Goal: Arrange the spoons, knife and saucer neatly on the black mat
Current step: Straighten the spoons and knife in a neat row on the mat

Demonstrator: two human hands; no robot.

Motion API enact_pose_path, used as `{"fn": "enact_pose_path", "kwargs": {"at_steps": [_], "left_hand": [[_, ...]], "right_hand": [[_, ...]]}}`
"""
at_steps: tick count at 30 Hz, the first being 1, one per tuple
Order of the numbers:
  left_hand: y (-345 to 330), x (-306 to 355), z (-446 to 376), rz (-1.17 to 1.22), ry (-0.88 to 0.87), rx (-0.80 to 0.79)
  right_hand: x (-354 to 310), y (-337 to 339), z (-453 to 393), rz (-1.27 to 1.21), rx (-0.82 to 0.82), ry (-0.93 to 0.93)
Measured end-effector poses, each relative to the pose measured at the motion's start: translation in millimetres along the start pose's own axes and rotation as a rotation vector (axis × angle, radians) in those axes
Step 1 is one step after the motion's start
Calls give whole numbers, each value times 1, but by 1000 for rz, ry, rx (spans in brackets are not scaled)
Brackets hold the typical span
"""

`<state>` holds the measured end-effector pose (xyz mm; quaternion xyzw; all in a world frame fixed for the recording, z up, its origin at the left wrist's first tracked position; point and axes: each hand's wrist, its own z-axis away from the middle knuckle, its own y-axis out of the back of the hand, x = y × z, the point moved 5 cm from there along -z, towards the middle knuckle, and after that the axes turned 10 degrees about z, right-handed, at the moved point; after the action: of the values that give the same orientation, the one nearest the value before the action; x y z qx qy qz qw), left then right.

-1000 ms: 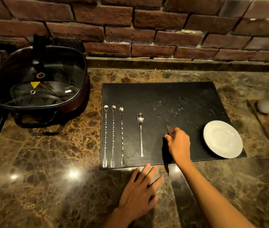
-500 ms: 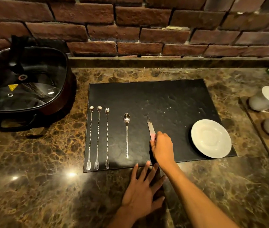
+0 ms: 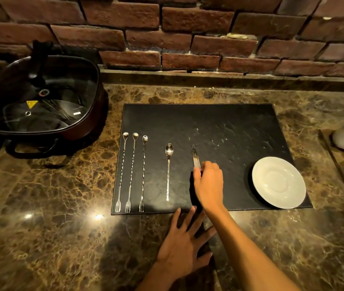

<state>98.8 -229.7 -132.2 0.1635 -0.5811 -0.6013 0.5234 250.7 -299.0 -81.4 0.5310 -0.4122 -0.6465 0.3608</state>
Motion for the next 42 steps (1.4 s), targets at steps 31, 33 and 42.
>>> {"fn": "enact_pose_path", "kwargs": {"at_steps": [31,33,42], "left_hand": [[8,2,3,-70,60,-99],[8,2,2,-29,50,-61],[-10,-4,-2,-40,27,-17]], "right_hand": [[-46,-55,-18,-698,-439,-129],[-45,-55,-18,-703,-452,-131],[47,3,3,-853,-24,-397]]}}
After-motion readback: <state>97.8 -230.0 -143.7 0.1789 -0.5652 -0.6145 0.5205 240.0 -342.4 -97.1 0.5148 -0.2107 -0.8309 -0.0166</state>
